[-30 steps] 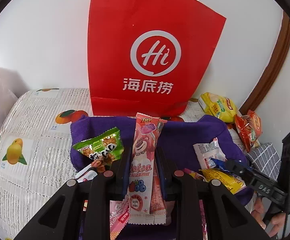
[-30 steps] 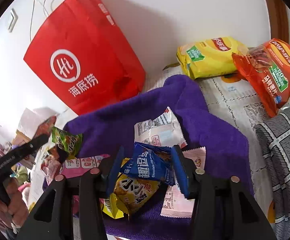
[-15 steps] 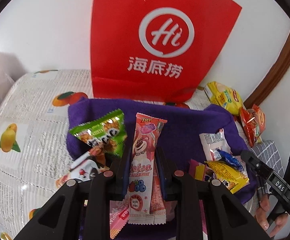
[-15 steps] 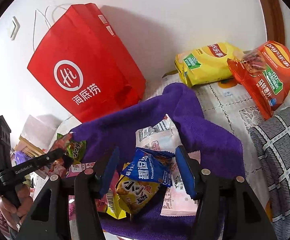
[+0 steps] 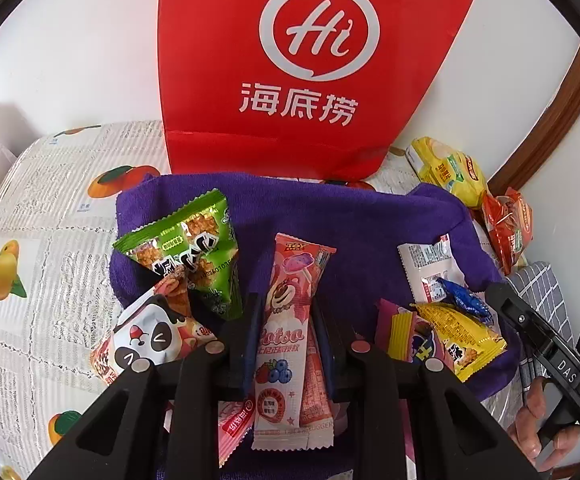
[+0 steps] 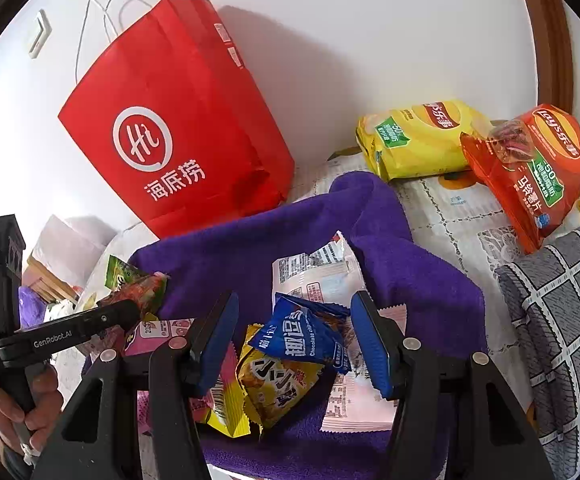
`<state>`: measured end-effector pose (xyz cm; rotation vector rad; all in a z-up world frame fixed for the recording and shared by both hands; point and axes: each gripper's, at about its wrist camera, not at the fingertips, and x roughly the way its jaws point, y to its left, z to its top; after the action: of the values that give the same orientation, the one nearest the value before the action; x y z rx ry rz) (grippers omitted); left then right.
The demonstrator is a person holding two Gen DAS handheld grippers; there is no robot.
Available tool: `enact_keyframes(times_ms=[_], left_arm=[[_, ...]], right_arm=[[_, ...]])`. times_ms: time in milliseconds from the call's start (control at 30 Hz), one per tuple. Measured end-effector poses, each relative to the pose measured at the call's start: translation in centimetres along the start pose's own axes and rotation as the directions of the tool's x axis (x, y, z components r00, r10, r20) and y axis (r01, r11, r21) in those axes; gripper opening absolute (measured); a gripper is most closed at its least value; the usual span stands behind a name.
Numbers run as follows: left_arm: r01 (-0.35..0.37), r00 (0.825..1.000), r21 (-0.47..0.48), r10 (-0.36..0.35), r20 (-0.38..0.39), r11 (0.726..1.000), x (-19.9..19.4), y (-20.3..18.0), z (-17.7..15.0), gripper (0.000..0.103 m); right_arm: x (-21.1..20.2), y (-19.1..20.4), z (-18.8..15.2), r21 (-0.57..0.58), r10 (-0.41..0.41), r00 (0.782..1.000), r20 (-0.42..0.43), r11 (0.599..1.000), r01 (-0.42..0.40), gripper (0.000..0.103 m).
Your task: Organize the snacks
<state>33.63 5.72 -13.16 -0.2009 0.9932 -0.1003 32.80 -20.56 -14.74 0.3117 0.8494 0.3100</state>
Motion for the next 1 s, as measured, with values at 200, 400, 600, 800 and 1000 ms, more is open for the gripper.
enact_keyframes(times_ms=[200, 400, 600, 800, 1000], left_arm=[[0.004, 1.000, -0.001, -0.004, 0.000, 1.000, -0.1, 0.0, 0.0, 0.025], [0.007, 1.000, 0.002, -0.007, -0.002, 1.000, -0.5, -0.3, 0.1, 0.033], [-0.017, 0.999, 0.031, 0.016, 0.027, 0.999, -1.8, -1.2, 0.1, 0.048], [-0.037, 0.998, 0.050, 0.034, 0.049, 0.998, -3.4, -2.3, -0.2, 0.054], [-0.055, 0.994, 0.070, 0.049, 0.094, 0.996, -5.6, -3.1, -2.0, 0.060]], right_arm=[[0.3, 0.8, -0.2, -0.044, -0.052, 0.999, 0.011, 0.998, 0.053, 0.058], [0.4, 2.2, -0.7, -0.111, -0.088, 0.996, 0.020, 0.990, 0.090, 0.058], [0.1, 3.8, -1.3, -0.179, -0.122, 0.992, 0.043, 0.976, 0.127, 0.058], [-0.7, 4.8, -1.9, -0.191, -0.116, 0.992, 0.051, 0.974, 0.124, 0.058], [-2.8, 6.1, -3.5, -0.228, -0.126, 0.989, 0.080, 0.963, 0.141, 0.060]])
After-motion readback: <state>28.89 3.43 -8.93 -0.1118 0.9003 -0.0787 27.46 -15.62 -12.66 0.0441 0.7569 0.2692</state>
